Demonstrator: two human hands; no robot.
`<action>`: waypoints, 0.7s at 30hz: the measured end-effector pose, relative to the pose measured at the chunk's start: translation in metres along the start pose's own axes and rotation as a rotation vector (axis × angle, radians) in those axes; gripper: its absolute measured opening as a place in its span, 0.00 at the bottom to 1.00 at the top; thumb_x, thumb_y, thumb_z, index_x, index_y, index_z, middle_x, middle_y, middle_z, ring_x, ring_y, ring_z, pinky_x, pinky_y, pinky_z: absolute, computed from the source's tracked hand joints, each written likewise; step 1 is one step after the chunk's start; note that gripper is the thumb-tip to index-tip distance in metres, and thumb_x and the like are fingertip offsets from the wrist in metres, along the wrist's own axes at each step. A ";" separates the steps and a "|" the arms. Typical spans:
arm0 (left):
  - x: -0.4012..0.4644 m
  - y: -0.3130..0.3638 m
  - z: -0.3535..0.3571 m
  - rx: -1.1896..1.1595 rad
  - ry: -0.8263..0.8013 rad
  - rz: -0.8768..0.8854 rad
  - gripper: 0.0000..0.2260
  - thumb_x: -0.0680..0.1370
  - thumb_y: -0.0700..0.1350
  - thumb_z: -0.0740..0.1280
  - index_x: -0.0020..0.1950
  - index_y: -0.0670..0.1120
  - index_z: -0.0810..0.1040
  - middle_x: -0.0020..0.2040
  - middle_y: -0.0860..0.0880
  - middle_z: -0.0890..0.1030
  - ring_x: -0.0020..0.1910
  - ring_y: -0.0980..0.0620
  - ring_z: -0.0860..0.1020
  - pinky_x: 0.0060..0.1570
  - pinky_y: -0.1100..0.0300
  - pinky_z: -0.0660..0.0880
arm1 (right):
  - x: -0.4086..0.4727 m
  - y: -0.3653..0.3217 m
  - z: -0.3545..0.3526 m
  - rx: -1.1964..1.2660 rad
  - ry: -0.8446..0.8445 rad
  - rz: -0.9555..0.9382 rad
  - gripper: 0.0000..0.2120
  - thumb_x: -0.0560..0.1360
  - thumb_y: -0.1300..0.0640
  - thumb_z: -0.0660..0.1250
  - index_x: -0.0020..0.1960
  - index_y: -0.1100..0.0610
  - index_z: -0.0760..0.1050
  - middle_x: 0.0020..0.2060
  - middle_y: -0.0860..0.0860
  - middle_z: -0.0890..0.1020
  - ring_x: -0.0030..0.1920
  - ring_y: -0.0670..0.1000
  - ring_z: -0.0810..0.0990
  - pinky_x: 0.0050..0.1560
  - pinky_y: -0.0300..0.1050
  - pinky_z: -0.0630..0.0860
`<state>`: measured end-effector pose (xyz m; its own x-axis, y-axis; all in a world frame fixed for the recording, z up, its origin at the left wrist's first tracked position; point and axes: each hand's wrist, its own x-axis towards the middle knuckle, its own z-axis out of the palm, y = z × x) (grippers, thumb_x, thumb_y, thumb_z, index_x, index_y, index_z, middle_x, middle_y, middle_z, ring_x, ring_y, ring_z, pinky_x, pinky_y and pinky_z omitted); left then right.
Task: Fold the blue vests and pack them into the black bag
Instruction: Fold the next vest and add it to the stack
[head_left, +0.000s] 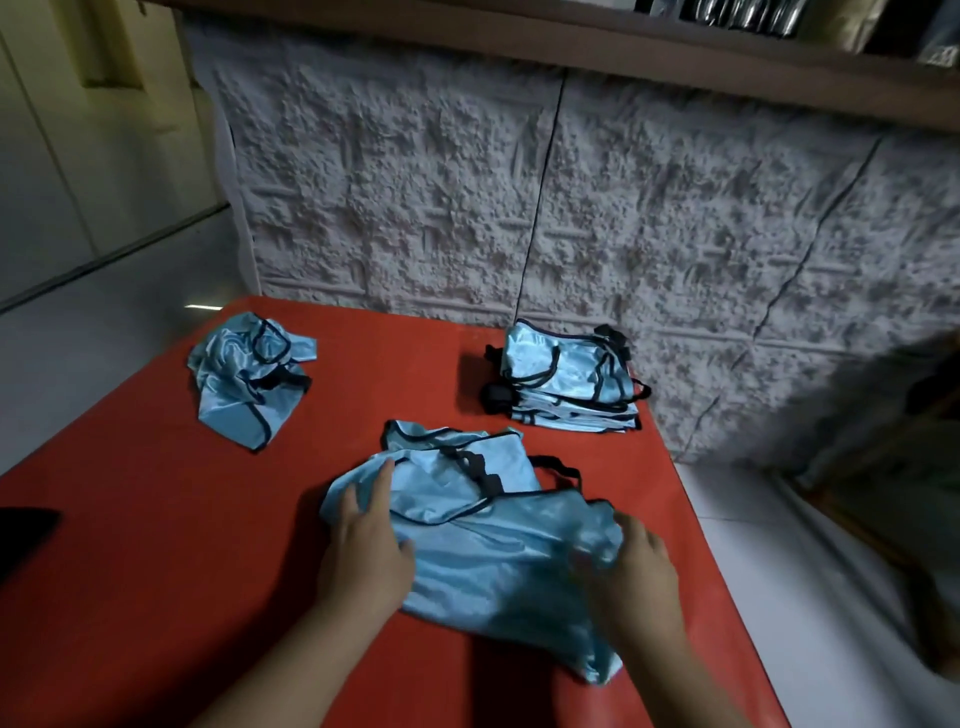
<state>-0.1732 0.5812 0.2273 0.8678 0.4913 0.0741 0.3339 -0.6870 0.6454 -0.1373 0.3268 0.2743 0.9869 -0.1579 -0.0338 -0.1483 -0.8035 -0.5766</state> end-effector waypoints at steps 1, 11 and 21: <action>0.005 -0.001 0.001 0.044 -0.061 -0.035 0.37 0.75 0.43 0.72 0.79 0.59 0.60 0.75 0.44 0.68 0.68 0.42 0.75 0.59 0.52 0.75 | -0.006 -0.012 0.003 -0.047 -0.063 -0.102 0.30 0.73 0.50 0.73 0.72 0.54 0.70 0.64 0.55 0.78 0.63 0.58 0.77 0.64 0.48 0.71; 0.007 0.046 -0.032 -0.597 0.153 0.164 0.05 0.71 0.41 0.71 0.42 0.51 0.81 0.33 0.51 0.81 0.32 0.53 0.79 0.36 0.58 0.75 | -0.036 -0.058 0.040 -0.543 -0.386 -0.412 0.43 0.68 0.43 0.75 0.76 0.43 0.56 0.69 0.50 0.69 0.71 0.57 0.68 0.68 0.57 0.69; 0.042 0.020 -0.069 -1.157 0.198 -0.277 0.07 0.79 0.36 0.67 0.50 0.46 0.81 0.51 0.43 0.85 0.49 0.49 0.83 0.54 0.51 0.81 | 0.013 -0.045 -0.006 0.088 -0.174 -0.121 0.08 0.65 0.56 0.63 0.36 0.60 0.78 0.26 0.53 0.79 0.30 0.53 0.74 0.30 0.48 0.69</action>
<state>-0.1555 0.6254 0.2956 0.7135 0.6895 -0.1242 -0.1157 0.2909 0.9497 -0.1182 0.3575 0.3046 0.9944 0.0440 -0.0963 -0.0298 -0.7564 -0.6534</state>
